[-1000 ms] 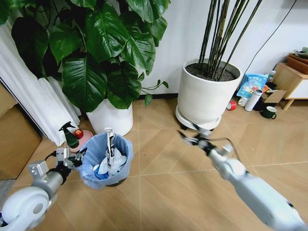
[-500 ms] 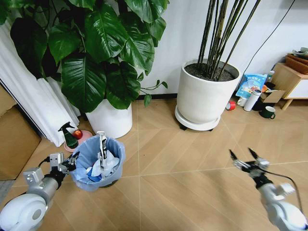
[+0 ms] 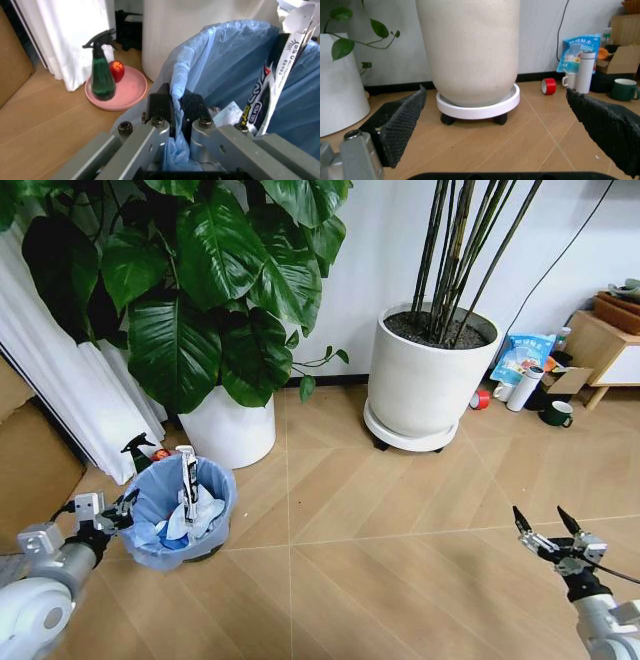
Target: Pick up the trash bin and place the garbage on the floor into it.
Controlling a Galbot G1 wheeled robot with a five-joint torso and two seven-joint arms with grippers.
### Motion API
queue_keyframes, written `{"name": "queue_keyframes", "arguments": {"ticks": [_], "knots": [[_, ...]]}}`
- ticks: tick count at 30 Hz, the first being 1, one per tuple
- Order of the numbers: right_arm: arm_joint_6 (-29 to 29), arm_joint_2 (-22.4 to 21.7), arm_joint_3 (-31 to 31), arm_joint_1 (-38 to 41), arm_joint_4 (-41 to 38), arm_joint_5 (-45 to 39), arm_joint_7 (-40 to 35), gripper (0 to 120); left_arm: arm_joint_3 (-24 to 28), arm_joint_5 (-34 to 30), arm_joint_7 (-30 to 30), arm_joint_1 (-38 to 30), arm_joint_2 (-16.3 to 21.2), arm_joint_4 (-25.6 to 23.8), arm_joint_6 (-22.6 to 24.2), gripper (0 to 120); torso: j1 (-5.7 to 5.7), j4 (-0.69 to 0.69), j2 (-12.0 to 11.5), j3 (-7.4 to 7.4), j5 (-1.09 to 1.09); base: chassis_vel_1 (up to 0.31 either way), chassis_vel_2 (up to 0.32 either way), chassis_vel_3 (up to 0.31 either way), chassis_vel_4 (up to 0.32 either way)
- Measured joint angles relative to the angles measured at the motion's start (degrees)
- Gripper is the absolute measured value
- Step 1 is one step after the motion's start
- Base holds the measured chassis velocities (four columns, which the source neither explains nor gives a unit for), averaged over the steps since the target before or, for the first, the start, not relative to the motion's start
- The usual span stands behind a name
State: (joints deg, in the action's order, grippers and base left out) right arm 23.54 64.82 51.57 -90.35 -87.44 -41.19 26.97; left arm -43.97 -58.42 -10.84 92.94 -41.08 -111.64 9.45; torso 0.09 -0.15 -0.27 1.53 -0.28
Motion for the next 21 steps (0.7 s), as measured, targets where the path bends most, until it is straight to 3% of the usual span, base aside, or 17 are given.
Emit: {"name": "queue_keyframes", "arguments": {"ticks": [21], "knots": [[0.5, -0.8, -1.6, 1.9, 4.2, -2.8, 2.1, 100, 1.1, -1.1, -1.0, -1.8, 0.4, 1.4, 0.2, 0, 0.00, 0.00, 0.0, 0.00, 0.00, 0.076, -0.073, -0.081, 0.075]]}}
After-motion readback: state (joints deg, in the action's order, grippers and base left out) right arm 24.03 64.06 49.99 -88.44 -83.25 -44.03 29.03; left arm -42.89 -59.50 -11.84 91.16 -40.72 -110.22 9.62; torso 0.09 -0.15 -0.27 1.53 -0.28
